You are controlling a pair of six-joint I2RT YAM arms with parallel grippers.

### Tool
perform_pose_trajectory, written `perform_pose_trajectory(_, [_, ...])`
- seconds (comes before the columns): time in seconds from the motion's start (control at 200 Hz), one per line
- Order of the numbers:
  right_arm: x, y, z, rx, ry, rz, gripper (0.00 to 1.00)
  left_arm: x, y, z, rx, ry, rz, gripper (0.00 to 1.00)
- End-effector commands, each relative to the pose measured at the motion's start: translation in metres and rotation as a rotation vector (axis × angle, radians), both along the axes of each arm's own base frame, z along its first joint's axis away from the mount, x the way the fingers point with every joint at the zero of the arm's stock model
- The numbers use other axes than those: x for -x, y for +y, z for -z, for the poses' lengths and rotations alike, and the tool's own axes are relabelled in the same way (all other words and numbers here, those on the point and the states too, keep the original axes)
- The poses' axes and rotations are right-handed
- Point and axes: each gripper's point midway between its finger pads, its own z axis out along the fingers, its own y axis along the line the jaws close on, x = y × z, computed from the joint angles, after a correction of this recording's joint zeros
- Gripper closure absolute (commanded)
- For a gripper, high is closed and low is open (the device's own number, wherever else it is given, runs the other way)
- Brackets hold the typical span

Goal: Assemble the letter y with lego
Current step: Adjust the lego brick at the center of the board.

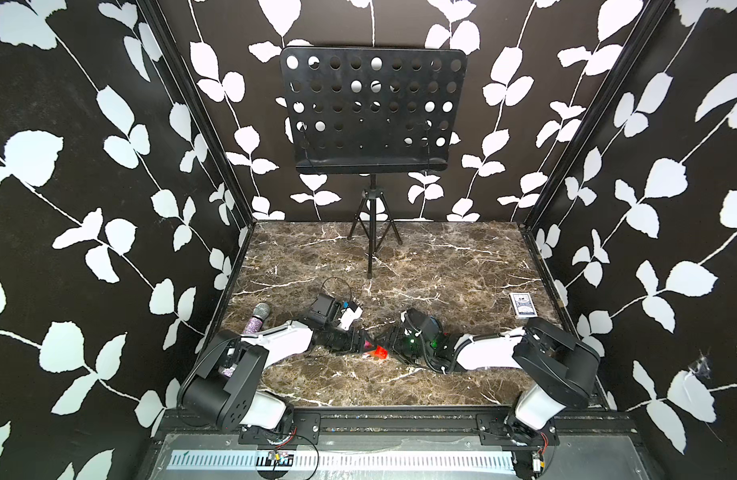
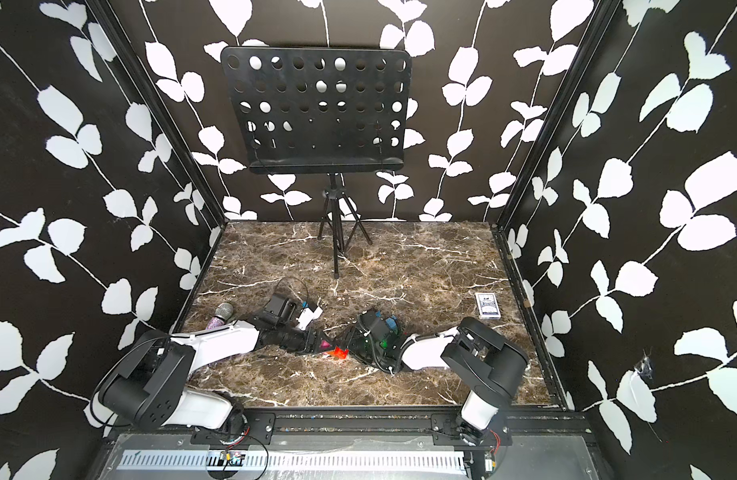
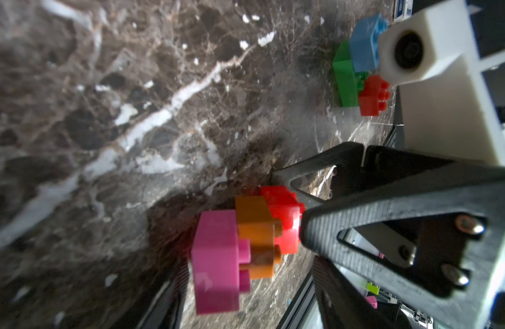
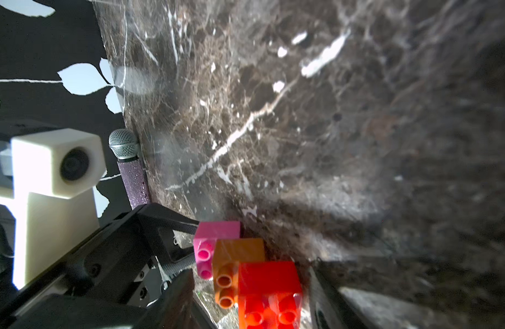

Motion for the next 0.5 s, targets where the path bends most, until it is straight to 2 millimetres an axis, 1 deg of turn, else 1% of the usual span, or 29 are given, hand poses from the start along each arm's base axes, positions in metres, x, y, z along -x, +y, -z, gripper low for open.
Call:
perform_pose_trajectory(0.0, [-0.013, -0.005, 0.0, -0.023, 0.011, 0.087, 0.37, -0.011, -0.012, -0.013, 0.052, -0.028, 0.007, 0.29])
perform_pose_trajectory(0.115, [-0.026, -0.01, -0.004, -0.033, -0.003, 0.105, 0.37, -0.012, -0.016, -0.014, 0.061, -0.019, 0.009, 0.29])
perform_pose_trajectory(0.21, [-0.032, -0.013, -0.008, -0.033, -0.012, 0.105, 0.37, -0.014, -0.019, -0.015, 0.071, -0.012, 0.009, 0.29])
perform_pose_trajectory(0.355, [-0.039, -0.027, -0.014, -0.014, -0.027, 0.114, 0.37, -0.019, -0.026, -0.015, 0.075, 0.004, 0.01, 0.3])
perform_pose_trajectory(0.39, [-0.039, -0.03, -0.011, 0.009, -0.021, 0.109, 0.37, -0.021, -0.025, -0.015, 0.059, -0.001, 0.011, 0.3])
perform_pose_trajectory(0.405, [-0.039, -0.03, -0.022, -0.006, -0.042, 0.104, 0.37, -0.022, -0.024, -0.016, 0.049, -0.007, 0.012, 0.3])
perform_pose_trajectory(0.495, [-0.034, -0.036, -0.03, 0.045, -0.064, 0.062, 0.37, -0.021, -0.016, -0.023, -0.01, -0.046, 0.04, 0.29])
